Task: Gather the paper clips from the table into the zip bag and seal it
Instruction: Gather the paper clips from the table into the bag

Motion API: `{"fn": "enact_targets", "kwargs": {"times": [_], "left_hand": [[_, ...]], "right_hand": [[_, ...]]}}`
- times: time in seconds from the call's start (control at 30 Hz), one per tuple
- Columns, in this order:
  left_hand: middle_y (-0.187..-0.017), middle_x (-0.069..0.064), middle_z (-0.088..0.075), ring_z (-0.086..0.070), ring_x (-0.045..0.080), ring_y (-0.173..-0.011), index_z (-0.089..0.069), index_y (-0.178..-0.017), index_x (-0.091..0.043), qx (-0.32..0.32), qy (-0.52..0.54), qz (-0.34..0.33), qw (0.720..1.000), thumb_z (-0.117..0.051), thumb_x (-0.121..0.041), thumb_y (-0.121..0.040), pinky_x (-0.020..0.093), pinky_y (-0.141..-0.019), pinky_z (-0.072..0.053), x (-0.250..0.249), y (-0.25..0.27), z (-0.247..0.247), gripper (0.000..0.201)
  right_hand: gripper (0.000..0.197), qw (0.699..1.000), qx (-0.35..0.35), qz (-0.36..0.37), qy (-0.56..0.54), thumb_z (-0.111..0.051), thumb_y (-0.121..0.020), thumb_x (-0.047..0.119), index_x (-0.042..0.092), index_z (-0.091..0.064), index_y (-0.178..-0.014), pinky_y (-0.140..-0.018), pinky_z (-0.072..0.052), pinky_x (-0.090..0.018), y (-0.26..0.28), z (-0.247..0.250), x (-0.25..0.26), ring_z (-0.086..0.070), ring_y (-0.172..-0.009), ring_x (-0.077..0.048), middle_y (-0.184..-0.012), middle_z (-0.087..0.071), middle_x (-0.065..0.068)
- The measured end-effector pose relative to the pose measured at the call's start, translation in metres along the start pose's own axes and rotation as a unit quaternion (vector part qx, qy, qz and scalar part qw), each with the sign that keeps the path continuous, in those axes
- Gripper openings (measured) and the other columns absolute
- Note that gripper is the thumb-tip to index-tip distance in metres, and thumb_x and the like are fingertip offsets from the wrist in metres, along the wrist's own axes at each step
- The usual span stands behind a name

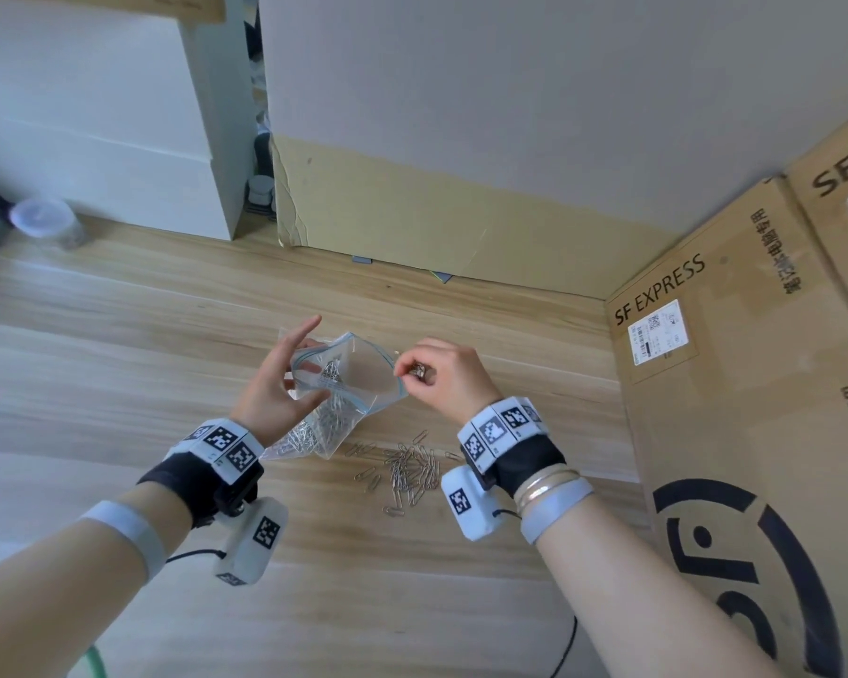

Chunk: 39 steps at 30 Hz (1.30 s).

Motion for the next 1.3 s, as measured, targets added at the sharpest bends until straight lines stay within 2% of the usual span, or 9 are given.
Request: {"fn": "enact_targets", "kwargs": {"times": [0.17,0.37,0.6,0.73,0.83,0.93,1.07,1.2,1.3], "left_hand": [[-0.114,-0.012,-0.050,-0.056,-0.002,-0.093,-0.022,-0.128,-0.055,0.003,0.009,-0.005,1.000,-0.070,-0.001,-0.072,0.019,-0.083,-0.045,0.002,0.000,0.000,0.092],[-0.112,-0.016,-0.050,-0.058,0.002,-0.093,-0.023,-0.128,-0.057,-0.010,0.013,-0.004,1.000,-0.071,-0.003,-0.071,0.027,-0.085,-0.048,0.007,0.001,0.007,0.092],[-0.113,-0.016,-0.050,-0.058,-0.003,-0.091,-0.023,-0.123,-0.066,-0.022,0.011,-0.010,1.000,-0.071,-0.001,-0.072,0.020,-0.079,-0.047,0.008,0.004,0.012,0.095],[-0.113,-0.016,-0.050,-0.059,-0.002,-0.091,-0.024,-0.125,-0.063,-0.028,0.006,-0.009,1.000,-0.070,-0.001,-0.072,0.018,-0.078,-0.048,0.011,0.005,0.014,0.094],[-0.112,-0.015,-0.050,-0.058,-0.003,-0.090,-0.026,-0.126,-0.058,-0.032,0.011,-0.010,0.999,-0.070,-0.001,-0.073,0.008,-0.077,-0.045,0.011,0.007,0.015,0.090],[-0.112,-0.017,-0.050,-0.058,-0.003,-0.090,-0.025,-0.125,-0.060,-0.030,0.009,-0.007,0.999,-0.069,-0.002,-0.073,0.008,-0.075,-0.046,0.013,0.009,0.016,0.090],[-0.111,-0.016,-0.050,-0.058,-0.003,-0.088,-0.025,-0.121,-0.066,-0.031,0.008,-0.004,0.999,-0.069,0.000,-0.073,0.010,-0.074,-0.048,0.012,0.010,0.016,0.093],[-0.111,-0.016,-0.049,-0.057,-0.003,-0.087,-0.025,-0.120,-0.067,-0.035,0.008,-0.001,0.999,-0.070,0.000,-0.073,0.014,-0.075,-0.049,0.011,0.009,0.015,0.094],[-0.111,-0.018,-0.049,-0.057,-0.003,-0.088,-0.024,-0.120,-0.068,-0.032,0.004,0.001,0.999,-0.070,-0.001,-0.073,0.019,-0.076,-0.050,0.009,0.008,0.012,0.094]], "right_hand": [[0.011,0.995,0.076,0.062,0.022,-0.061,-0.081,0.002,0.008,-0.069,-0.084,-0.074,-0.056,-0.035,-0.024,-0.035,0.031,-0.061,-0.074,-0.016,-0.090,-0.068,-0.007],[0.021,0.998,0.049,0.028,-0.030,-0.057,-0.088,0.014,0.018,-0.066,-0.106,-0.070,-0.052,-0.024,-0.019,-0.026,0.021,-0.062,-0.072,-0.015,-0.096,-0.070,-0.004],[0.015,0.989,-0.069,-0.125,-0.037,-0.050,-0.089,0.007,0.011,-0.064,-0.086,-0.062,-0.047,-0.026,0.011,-0.002,-0.047,-0.051,-0.058,-0.009,-0.073,-0.059,0.007],[0.019,0.975,0.120,-0.182,0.042,-0.047,-0.092,0.015,0.017,-0.065,-0.098,-0.058,-0.041,-0.017,0.033,-0.067,-0.072,-0.051,-0.061,-0.007,-0.103,-0.065,-0.001],[0.027,0.968,0.210,-0.127,0.051,-0.055,-0.088,0.020,0.022,-0.060,-0.114,-0.091,-0.042,-0.029,0.038,-0.110,-0.056,-0.054,-0.101,-0.017,-0.123,-0.057,-0.003],[0.037,0.964,0.253,-0.044,0.072,-0.066,-0.080,0.025,0.018,-0.060,-0.116,-0.102,-0.031,-0.035,0.035,-0.136,-0.039,-0.043,-0.119,-0.026,-0.126,-0.055,-0.007],[0.028,0.952,0.294,-0.019,0.080,-0.068,-0.078,0.027,0.014,-0.065,-0.103,-0.088,-0.035,-0.030,0.042,-0.142,-0.037,-0.047,-0.108,-0.026,-0.111,-0.060,-0.008],[0.028,0.943,0.318,-0.016,0.097,-0.069,-0.078,0.028,0.012,-0.065,-0.100,-0.092,-0.034,-0.026,0.060,-0.130,-0.052,-0.047,-0.106,-0.024,-0.109,-0.061,-0.007],[0.043,0.939,0.313,-0.041,0.139,-0.070,-0.074,0.040,0.025,-0.059,-0.113,-0.104,-0.033,-0.039,0.072,-0.111,-0.069,-0.040,-0.119,-0.020,-0.125,-0.054,0.001]]}}
Point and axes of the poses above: each hand's wrist, its own y-axis away from the middle knuckle, its own z-axis out of the back of the hand, x = y × z, the point moved 9 cm from there along -y, towards the middle knuckle
